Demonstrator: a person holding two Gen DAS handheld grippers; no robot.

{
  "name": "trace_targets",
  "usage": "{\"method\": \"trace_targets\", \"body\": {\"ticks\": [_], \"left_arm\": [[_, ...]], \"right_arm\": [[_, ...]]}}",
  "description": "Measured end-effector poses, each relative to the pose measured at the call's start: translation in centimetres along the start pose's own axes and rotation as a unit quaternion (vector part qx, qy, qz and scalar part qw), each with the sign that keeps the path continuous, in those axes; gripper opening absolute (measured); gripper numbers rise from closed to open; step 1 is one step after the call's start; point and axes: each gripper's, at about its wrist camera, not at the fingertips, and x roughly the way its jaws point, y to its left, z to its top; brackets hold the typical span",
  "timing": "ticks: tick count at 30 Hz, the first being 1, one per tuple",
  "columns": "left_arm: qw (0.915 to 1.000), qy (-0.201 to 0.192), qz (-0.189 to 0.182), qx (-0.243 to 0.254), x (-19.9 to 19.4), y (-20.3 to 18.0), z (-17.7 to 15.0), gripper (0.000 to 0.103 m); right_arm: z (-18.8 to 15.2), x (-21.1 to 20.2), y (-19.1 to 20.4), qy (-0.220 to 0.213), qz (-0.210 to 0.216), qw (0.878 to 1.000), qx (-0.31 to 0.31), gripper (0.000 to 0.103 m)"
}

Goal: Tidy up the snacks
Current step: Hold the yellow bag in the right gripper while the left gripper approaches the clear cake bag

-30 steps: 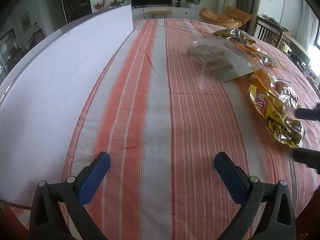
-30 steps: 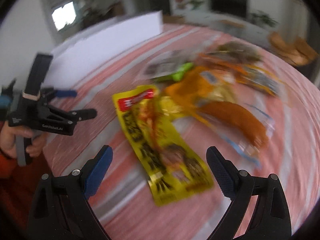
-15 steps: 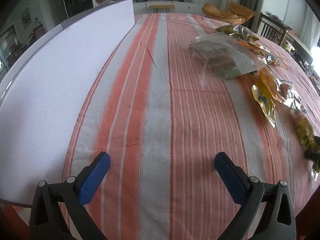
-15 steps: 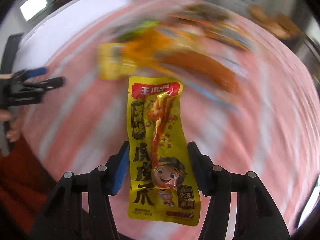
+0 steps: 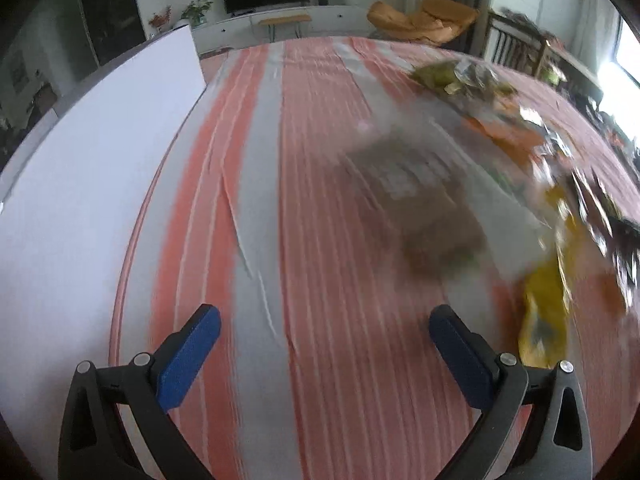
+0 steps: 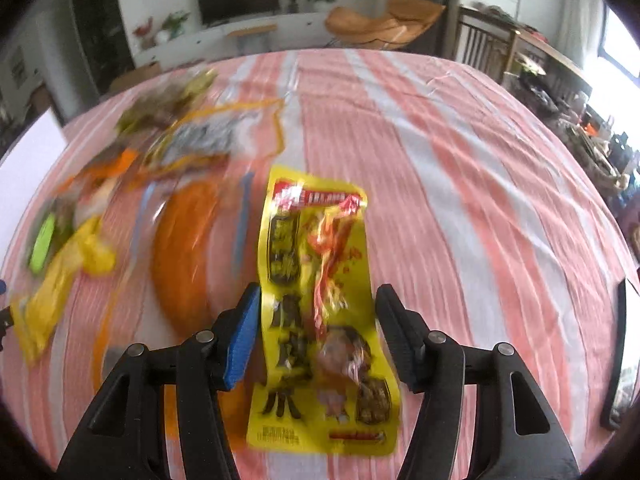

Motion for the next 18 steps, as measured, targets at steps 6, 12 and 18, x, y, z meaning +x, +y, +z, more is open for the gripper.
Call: {"method": "trace_targets", "body": {"ticks": [6, 12, 18], "left_arm": [[0.9991, -0.036, 0.009, -0.021, 0.5, 0.8, 0.5, 0.103], [0.9990, -0.036, 0.010, -0.023, 0.8, 0.7, 0.8, 0.103], [0.9990, -0.036, 0.009, -0.023, 0.7, 0.9, 0.6, 0.103]], "right_arm": [[1.9, 1.8, -0.2, 0.000, -0.023, 1.000, 0.012, 0.096], [2.8, 2.9, -0.9, -0.004, -0.035, 0.999, 0.028, 0.103], [2.7, 2.8, -1.2, -0.004, -0.032, 0.999, 0.030, 0.103]]}}
